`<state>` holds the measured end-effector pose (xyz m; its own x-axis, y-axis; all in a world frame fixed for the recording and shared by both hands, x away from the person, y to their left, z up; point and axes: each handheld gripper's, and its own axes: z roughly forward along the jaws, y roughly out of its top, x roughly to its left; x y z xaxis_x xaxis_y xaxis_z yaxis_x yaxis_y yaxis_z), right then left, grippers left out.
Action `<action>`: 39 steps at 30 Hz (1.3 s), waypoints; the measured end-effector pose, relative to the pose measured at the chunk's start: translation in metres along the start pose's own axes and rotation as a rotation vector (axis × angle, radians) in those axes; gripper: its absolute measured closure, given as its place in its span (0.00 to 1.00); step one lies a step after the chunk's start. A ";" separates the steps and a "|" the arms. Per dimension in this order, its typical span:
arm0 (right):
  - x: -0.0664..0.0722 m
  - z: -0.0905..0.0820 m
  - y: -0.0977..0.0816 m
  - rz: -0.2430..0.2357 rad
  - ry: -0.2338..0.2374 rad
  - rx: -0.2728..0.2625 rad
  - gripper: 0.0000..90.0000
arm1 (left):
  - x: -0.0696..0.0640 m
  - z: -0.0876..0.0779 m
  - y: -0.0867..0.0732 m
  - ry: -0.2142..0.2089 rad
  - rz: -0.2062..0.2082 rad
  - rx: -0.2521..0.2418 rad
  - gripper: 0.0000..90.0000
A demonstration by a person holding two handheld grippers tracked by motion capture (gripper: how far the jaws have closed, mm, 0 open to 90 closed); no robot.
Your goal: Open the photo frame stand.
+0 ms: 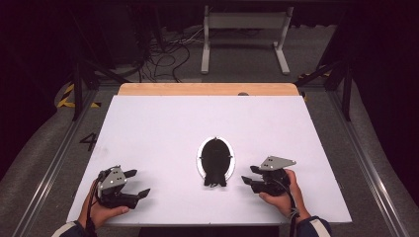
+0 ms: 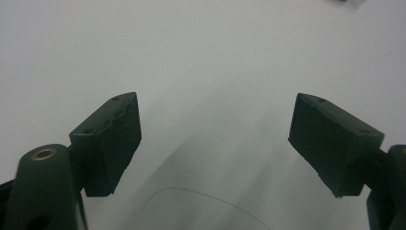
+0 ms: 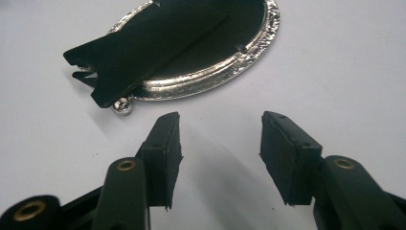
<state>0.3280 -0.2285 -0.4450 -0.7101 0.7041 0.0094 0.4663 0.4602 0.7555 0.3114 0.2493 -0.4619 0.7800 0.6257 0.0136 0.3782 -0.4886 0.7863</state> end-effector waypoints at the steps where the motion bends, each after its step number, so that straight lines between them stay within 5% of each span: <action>1: 0.001 0.001 0.000 -0.005 0.005 0.004 0.54 | 0.000 0.000 0.000 0.002 0.004 0.001 0.22; 7: 0.007 0.003 0.003 -0.028 0.017 0.014 0.52 | 0.000 0.002 0.002 0.003 0.010 -0.002 0.21; 14: 0.009 -0.003 0.005 -0.028 0.050 0.005 0.66 | -0.003 0.008 0.005 -0.009 0.034 0.019 0.21; 29: 0.024 0.008 0.015 -0.033 0.139 0.086 0.89 | -0.007 0.012 0.008 -0.021 0.022 0.019 0.20; 39: 0.036 0.022 0.026 -0.023 0.172 0.184 0.87 | -0.009 0.015 0.009 -0.032 0.022 0.028 0.19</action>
<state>0.3264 -0.1794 -0.4401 -0.7933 0.5974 0.1170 0.5263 0.5765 0.6250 0.3154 0.2301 -0.4640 0.8036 0.5951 0.0106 0.3741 -0.5189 0.7686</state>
